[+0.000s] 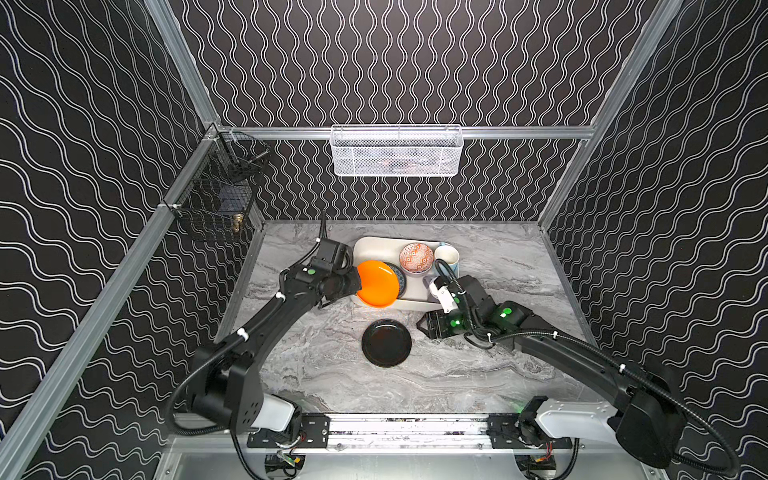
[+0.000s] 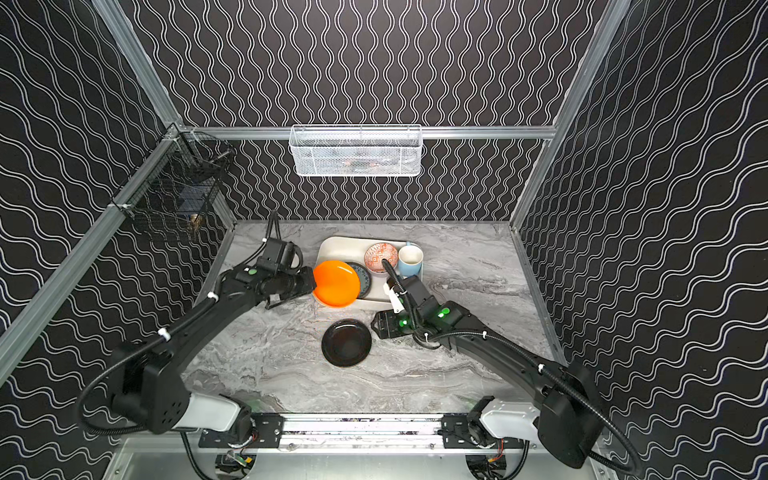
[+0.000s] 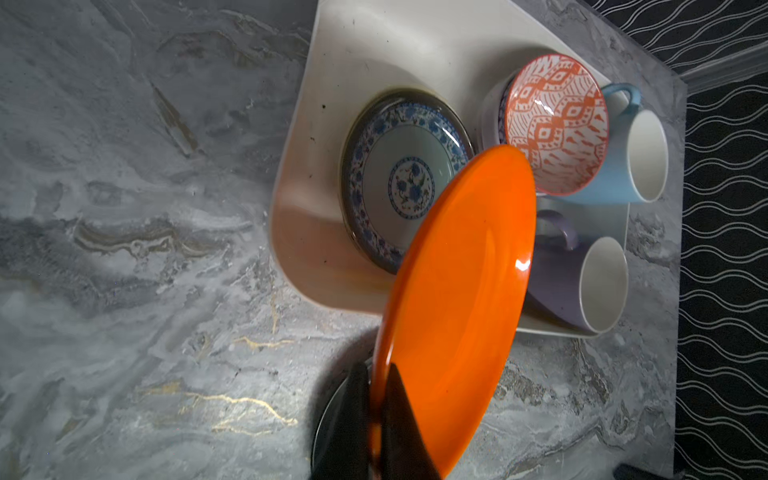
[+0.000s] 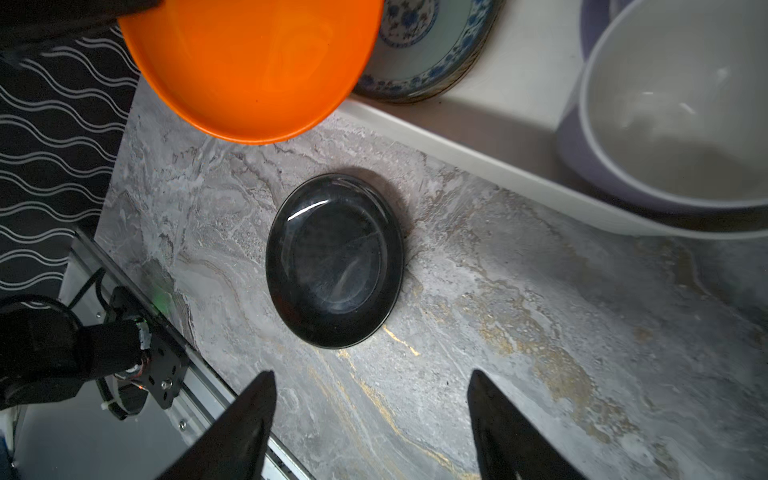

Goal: Place the mixed dishes into the plastic bin
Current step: 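Lower the orange plate onto the blue-patterned plate and open the left gripper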

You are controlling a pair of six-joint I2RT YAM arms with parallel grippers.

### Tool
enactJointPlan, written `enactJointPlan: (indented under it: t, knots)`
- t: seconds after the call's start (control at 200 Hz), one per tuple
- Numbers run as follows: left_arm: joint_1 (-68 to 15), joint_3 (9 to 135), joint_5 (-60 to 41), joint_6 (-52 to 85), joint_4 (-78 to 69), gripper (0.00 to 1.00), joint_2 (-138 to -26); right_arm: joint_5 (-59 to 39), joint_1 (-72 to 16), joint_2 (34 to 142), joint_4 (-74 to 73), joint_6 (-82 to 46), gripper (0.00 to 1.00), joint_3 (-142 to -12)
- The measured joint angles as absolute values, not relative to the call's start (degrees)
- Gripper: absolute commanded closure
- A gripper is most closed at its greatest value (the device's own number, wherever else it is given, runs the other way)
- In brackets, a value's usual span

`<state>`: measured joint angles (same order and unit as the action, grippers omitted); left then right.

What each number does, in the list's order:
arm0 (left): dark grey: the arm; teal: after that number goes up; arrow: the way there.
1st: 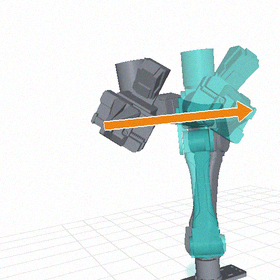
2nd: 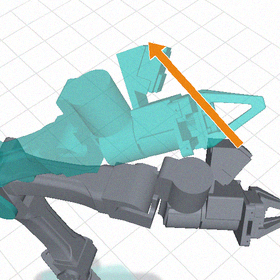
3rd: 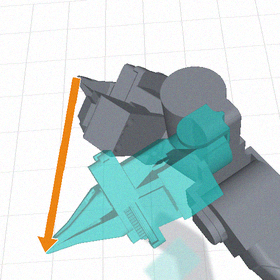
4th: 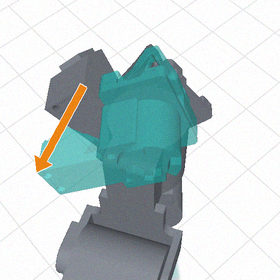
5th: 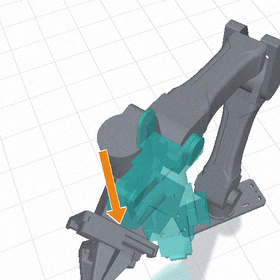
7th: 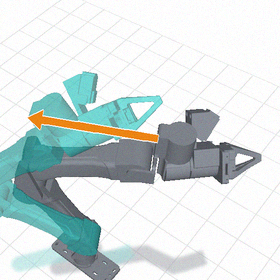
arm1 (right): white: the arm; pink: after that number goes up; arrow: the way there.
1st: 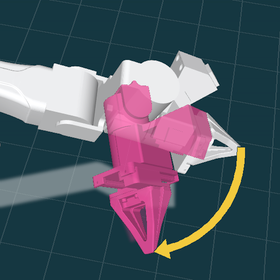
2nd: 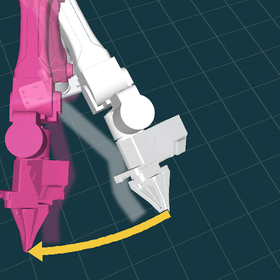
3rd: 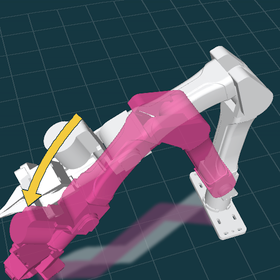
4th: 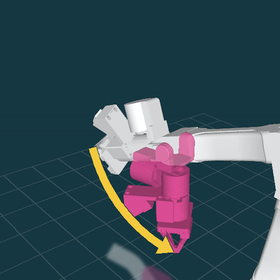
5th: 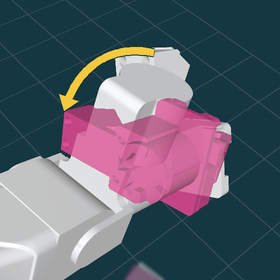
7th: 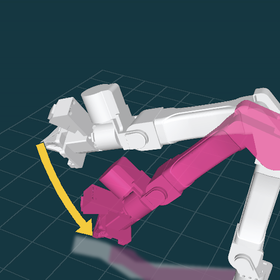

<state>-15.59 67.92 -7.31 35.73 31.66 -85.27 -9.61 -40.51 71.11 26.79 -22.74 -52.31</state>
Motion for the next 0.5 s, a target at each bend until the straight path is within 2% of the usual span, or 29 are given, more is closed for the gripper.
enactJointPlan:
  t: [0.205, 0.5]
  knots:
    - [-14.0, 73.1, -7.3, 35.2, 29.9, 1.00, -94.5, -10.7, -34.4, 70.1, 28.6, -20.0, 0.25, -53.0]
    - [-13.4, 75.5, -9.2, 36.1, 27.8, 1.00, -103.8, -13.6, -30.9, 71.6, 29.3, -17.0, 0.25, -53.6]
